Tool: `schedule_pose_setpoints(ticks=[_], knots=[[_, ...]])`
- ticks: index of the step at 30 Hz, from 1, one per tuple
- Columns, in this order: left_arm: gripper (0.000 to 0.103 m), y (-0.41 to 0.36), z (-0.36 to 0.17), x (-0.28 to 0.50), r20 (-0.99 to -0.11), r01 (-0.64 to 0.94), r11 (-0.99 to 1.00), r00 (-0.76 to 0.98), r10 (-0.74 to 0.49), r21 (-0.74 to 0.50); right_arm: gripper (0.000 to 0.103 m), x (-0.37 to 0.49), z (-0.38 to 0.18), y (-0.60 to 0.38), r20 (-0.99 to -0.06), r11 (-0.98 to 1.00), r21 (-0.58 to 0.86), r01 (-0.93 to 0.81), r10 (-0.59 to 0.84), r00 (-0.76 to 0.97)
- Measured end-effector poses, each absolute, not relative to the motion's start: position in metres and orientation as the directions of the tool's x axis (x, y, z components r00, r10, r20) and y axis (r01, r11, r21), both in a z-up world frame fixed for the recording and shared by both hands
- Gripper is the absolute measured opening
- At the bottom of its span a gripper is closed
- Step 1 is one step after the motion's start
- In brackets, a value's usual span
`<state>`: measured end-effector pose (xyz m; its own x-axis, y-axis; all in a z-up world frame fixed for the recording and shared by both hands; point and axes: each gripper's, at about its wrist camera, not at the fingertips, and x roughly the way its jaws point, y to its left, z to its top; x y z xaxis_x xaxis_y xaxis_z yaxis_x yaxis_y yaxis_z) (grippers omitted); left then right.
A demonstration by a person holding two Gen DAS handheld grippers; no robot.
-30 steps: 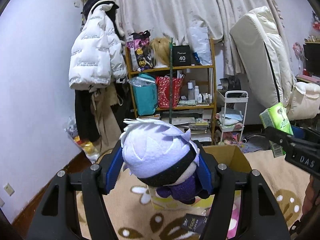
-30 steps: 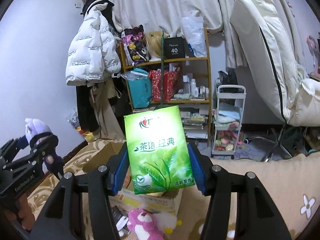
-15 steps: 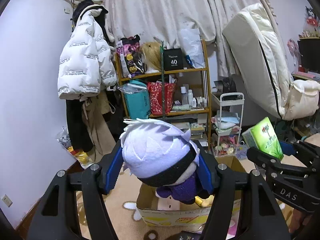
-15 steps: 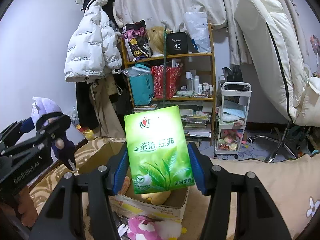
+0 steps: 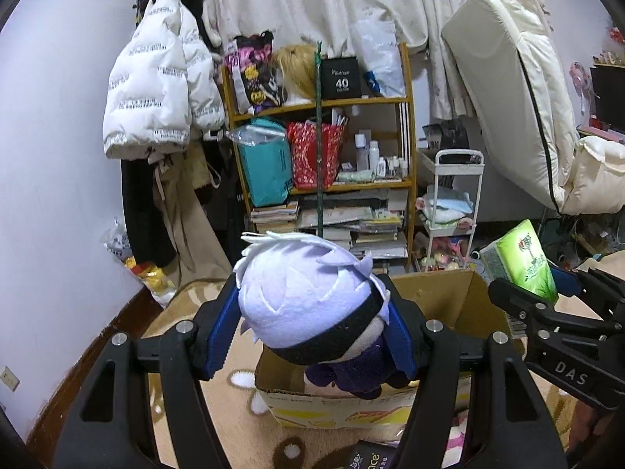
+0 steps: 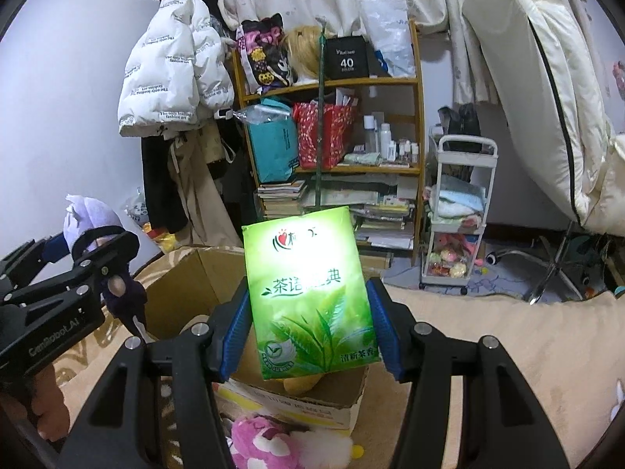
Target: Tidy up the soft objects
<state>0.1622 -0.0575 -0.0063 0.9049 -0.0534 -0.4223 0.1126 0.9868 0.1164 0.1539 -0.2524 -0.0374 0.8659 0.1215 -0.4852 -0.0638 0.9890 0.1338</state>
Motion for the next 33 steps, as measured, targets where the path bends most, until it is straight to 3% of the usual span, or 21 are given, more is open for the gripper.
schedule_pose_setpoints(ticks=[19,26,33], knots=[[0.068,-0.041,-0.036,0.193,-0.523,0.121,0.992,0.848,-0.092,0.022,0.06,0.171,-0.064,-0.255,-0.523,0.983,0.162,-0.092,0.164,0.837],[0.067,-0.034,-0.035,0.196,-0.526,0.153,0.986,0.835,-0.163,-0.062,0.06,0.17,-0.065,-0.259,-0.518,0.978,0.188,-0.087,0.174,0.837],[0.068,-0.04,-0.037,0.197,-0.518,0.162,0.986,0.839,-0.163,-0.049,0.06,0.169,-0.067,-0.261,-0.512,0.969,0.226,-0.103,0.208,0.833]])
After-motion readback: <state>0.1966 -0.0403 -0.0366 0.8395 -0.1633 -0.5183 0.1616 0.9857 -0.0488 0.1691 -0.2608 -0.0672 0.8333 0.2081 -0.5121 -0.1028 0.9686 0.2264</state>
